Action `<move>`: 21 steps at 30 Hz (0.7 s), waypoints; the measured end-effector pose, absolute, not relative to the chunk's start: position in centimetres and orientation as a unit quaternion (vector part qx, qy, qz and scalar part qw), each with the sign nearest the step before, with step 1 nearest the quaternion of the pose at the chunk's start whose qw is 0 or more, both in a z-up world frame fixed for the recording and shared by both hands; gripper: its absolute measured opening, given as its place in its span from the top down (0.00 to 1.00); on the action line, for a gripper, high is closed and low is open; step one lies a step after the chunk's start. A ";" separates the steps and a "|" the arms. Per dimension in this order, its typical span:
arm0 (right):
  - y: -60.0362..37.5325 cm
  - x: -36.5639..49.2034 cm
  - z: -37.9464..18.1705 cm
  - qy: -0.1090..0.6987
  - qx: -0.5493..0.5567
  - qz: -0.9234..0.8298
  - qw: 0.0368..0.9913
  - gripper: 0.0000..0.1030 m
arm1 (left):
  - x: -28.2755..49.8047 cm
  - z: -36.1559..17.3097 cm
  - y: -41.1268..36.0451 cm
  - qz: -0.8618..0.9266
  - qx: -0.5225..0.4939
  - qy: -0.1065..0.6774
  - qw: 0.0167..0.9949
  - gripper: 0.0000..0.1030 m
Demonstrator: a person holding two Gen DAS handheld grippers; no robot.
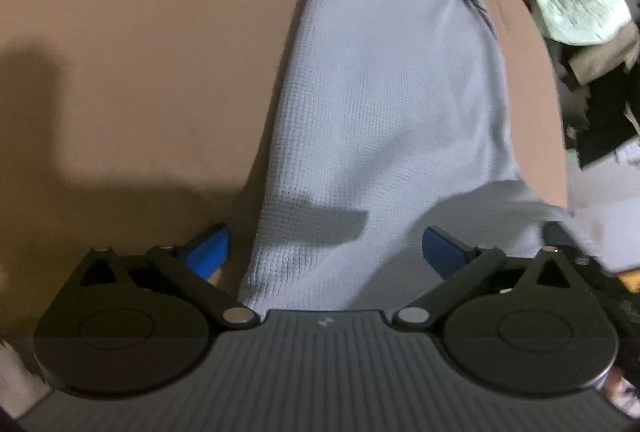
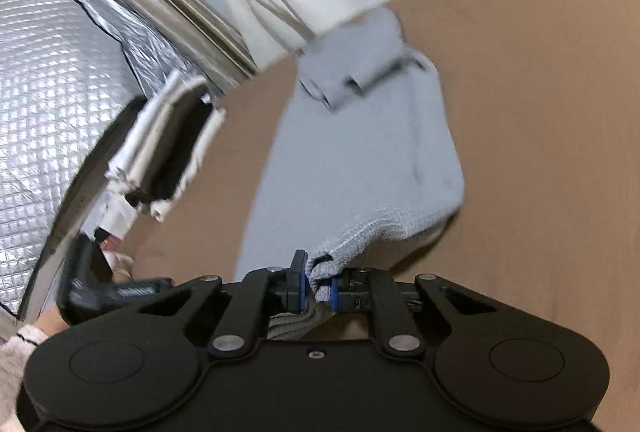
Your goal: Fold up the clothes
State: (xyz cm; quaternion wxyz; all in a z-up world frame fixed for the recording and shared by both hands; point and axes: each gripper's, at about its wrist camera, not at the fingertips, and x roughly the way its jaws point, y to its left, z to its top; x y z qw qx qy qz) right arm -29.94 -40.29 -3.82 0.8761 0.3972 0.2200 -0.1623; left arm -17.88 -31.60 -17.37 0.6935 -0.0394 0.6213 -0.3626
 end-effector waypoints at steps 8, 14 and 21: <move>-39.7 -28.7 -5.7 0.278 0.413 -0.194 0.845 0.83 | -20.1 -16.4 -33.4 -0.374 0.045 0.566 0.733 0.84; -39.8 -29.9 -7.8 0.334 0.380 -0.246 0.827 0.62 | -19.3 -17.6 -32.1 -0.365 -0.013 0.592 0.719 0.82; -40.8 -30.8 -10.4 0.280 0.446 -0.210 0.824 0.70 | -20.1 -18.1 -33.8 -0.418 -0.014 0.584 0.696 0.28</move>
